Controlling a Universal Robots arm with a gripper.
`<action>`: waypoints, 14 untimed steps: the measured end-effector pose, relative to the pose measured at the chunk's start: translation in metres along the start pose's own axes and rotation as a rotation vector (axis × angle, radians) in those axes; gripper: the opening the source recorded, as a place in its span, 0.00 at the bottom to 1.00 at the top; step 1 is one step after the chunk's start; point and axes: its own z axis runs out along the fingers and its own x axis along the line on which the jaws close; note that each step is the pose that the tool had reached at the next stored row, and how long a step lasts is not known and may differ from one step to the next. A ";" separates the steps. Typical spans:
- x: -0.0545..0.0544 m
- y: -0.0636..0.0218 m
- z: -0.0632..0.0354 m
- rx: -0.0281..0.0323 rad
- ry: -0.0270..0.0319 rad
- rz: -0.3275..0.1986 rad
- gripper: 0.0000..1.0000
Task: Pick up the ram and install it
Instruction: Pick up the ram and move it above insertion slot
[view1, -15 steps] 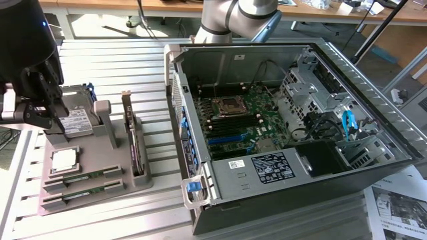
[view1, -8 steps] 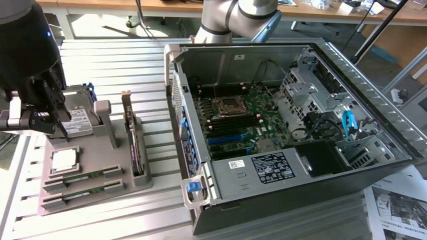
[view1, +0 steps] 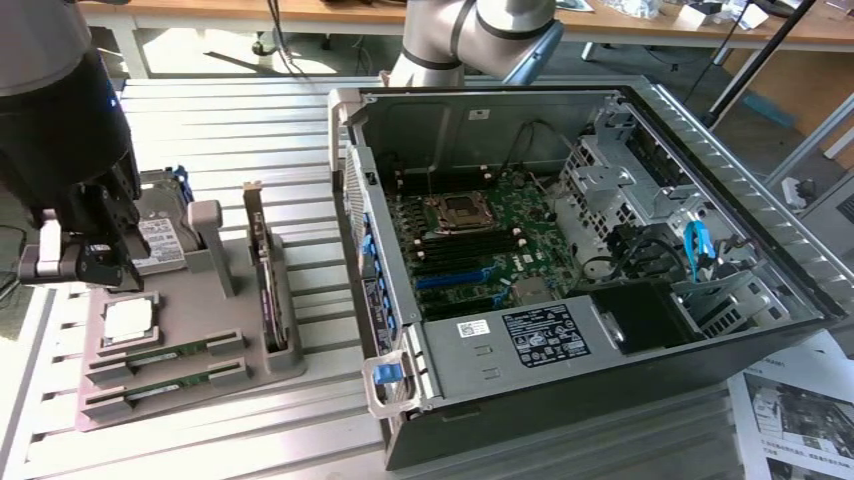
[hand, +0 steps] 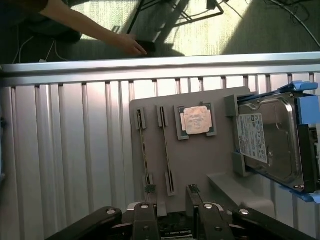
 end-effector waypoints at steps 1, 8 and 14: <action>0.000 -0.0001 0.0027 0.0000 0.0001 -0.001 0.36; 0.031 0.0070 0.0589 -0.0016 0.0020 -0.058 0.36; 0.042 0.0057 0.0838 -0.0023 0.0028 -0.087 0.36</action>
